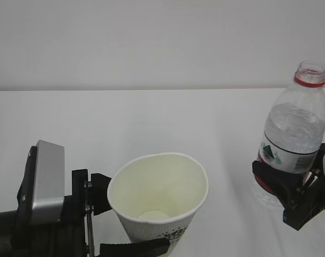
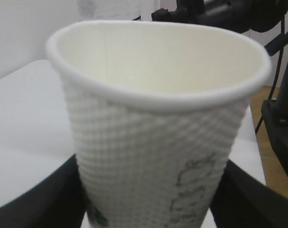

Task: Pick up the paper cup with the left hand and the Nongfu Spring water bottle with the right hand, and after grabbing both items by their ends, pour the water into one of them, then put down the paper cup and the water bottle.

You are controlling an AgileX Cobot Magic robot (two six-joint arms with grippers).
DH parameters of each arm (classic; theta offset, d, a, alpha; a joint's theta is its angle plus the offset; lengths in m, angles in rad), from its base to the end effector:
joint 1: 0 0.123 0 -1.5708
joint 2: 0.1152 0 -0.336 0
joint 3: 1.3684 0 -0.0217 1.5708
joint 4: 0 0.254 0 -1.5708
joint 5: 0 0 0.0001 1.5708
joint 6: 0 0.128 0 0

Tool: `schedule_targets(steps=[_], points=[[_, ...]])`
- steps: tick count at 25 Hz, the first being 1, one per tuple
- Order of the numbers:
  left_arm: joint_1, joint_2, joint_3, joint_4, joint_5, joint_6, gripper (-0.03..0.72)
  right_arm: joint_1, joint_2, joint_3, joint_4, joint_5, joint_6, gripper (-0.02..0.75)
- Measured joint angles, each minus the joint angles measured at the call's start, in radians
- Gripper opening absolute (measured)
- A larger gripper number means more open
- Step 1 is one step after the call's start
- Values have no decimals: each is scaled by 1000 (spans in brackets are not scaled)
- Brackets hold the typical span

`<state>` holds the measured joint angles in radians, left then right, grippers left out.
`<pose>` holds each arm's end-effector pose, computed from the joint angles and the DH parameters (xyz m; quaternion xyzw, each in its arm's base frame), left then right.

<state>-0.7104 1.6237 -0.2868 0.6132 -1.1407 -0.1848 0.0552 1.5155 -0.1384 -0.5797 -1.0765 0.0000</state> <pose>0.1566 -0.2230 0.1994 0.4517 0.6136 -0.3838 0.5217 0.2150 0.0737 0.1881 -0.2840 0.7384 0.1273 0.5983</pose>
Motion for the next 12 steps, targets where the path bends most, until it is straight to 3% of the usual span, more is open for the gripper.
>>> schedule_targets(steps=[12], points=[[-5, 0, 0, 17, 0, -21, 534, 0, 0, -101, -188, 0, 65, 480]])
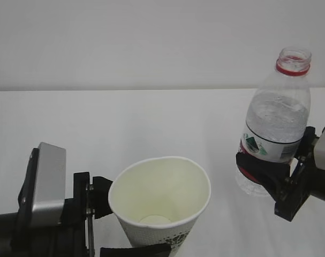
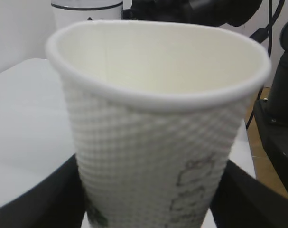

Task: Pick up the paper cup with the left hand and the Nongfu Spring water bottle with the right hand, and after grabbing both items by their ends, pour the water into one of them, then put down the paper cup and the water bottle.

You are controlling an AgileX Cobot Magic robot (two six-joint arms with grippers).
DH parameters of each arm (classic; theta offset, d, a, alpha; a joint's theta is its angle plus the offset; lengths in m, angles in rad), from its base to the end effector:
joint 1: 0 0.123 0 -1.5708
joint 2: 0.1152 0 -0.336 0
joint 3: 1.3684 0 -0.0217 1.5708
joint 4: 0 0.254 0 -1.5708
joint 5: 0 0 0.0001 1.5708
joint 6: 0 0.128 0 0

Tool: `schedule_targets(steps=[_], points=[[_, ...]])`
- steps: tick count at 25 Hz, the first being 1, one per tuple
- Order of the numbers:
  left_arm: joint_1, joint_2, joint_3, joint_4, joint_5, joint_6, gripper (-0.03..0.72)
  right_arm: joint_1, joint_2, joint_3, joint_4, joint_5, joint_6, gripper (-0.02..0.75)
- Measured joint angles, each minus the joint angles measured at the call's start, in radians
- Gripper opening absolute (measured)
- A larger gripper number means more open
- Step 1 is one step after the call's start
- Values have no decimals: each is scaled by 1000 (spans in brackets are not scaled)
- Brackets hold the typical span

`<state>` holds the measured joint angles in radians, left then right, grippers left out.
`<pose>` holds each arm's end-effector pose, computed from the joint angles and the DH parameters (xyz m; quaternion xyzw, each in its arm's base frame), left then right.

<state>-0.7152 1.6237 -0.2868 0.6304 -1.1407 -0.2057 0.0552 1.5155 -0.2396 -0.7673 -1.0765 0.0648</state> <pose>0.1536 -0.2242 0.1990 0.4536 0.6134 -0.3927 0.5137 0.2282 0.0909 0.2046 -0.3486 0.6931 0.1642 0.6092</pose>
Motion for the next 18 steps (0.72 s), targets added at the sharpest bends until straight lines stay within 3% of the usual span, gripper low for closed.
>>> schedule_targets(steps=[8, 18], points=[[0, 0, 0, 3, 0, -2, 534, 9, 0, -64, -51, 0, 40, 480], [0, 0, 0, 3, 0, -2, 534, 157, 0, -191, -63, 79, 47, 480]])
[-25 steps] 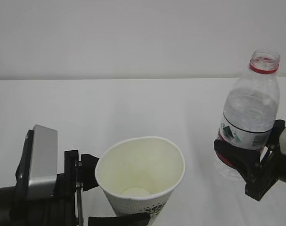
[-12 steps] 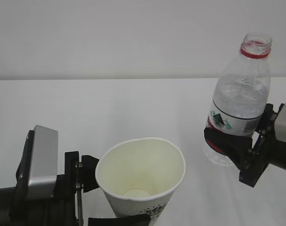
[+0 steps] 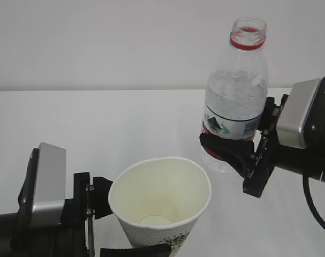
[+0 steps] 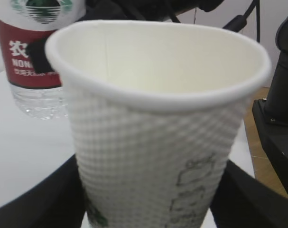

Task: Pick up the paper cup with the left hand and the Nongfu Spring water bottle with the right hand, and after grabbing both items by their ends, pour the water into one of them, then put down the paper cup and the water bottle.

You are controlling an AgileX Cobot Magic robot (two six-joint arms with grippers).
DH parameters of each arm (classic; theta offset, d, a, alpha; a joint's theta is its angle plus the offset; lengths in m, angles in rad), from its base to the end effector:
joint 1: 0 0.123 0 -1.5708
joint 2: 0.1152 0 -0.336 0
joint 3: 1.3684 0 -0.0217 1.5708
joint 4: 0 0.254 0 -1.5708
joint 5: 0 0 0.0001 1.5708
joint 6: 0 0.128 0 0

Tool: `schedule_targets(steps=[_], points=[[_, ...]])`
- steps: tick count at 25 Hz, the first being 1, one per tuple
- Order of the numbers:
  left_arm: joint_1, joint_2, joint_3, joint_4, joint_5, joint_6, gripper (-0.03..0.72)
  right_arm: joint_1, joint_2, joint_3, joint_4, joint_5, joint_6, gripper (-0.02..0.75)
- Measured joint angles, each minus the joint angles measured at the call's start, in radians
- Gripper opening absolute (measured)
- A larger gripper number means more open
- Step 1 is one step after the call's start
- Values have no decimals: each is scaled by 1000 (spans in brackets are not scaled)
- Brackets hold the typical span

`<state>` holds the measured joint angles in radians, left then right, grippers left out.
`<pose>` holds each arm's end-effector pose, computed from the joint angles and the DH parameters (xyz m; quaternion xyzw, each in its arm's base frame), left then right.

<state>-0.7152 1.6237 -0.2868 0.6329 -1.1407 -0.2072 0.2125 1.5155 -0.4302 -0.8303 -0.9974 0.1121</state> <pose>0.1533 -0.2243 0.1990 0.4541 0.6132 -0.3934 0.5129 0.2517 0.1355 0.2375 -0.4263 0.6267 0.1884 0.6246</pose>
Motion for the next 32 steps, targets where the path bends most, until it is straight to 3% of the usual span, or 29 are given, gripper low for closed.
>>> schedule_targets(steps=[10, 17, 28, 32], points=[[0, 0, 0, 6, 0, 0, 534, 79, 2, -95, -15, 148, -32, 480], [0, 0, 0, 8, 0, 0, 534, 137, 2, -140, -27, 161, -164, 480], [0, 0, 0, -16, 0, 0, 534, 144, 2, -167, -16, 169, -409, 480], [0, 0, 0, -58, 0, 0, 534, 144, 2, -167, 48, 172, -504, 480]])
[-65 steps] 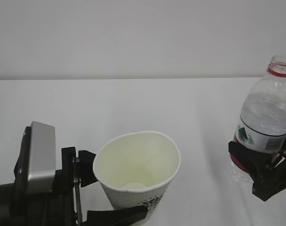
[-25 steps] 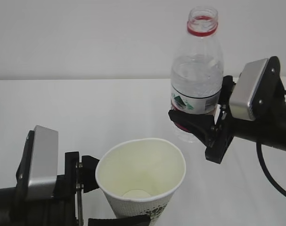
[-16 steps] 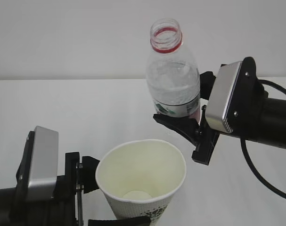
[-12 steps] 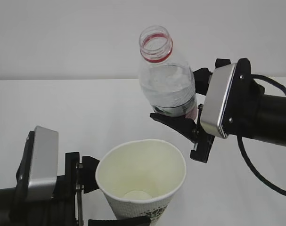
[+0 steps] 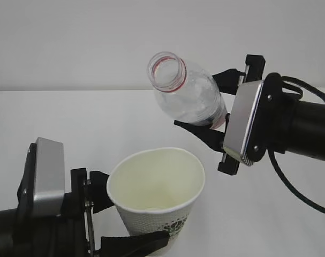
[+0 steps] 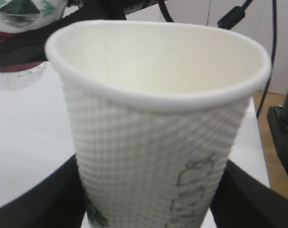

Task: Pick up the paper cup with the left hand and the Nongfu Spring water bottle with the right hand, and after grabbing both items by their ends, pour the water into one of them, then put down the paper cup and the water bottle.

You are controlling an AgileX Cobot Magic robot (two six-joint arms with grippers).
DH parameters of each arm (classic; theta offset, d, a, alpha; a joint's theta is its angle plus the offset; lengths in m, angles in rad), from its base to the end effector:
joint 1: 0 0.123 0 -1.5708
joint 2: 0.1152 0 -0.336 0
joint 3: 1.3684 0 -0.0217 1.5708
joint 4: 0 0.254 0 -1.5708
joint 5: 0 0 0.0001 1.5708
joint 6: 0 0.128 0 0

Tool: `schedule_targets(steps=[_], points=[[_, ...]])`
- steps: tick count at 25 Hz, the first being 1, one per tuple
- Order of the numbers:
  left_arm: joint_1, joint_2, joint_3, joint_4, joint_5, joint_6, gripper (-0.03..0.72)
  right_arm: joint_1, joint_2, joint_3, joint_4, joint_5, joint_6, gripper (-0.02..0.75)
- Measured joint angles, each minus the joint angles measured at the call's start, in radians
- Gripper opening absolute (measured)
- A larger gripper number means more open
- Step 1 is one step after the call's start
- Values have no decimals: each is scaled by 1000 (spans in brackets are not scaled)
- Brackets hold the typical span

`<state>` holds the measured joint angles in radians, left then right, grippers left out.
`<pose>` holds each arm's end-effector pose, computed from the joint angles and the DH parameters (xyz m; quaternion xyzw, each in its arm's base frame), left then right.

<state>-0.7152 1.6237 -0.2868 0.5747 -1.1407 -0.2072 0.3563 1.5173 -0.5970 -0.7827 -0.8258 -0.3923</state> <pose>0.1597 -0.2225 0.2002 0.4310 0.6258 -0.3860 0.5230 0.2724 0.1721 0.2656 -0.5945 0.4713 0.0051 0.6515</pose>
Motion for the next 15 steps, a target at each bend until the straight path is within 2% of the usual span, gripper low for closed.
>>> schedule_targets(steps=[7, 15], points=[[0, 0, 0, -41, 0, 23, 534, 0, 0, 0, 157, 14, -179, 480], [0, 0, 0, -109, 0, 74, 534, 0, 0, 0, 181, 26, -275, 480]])
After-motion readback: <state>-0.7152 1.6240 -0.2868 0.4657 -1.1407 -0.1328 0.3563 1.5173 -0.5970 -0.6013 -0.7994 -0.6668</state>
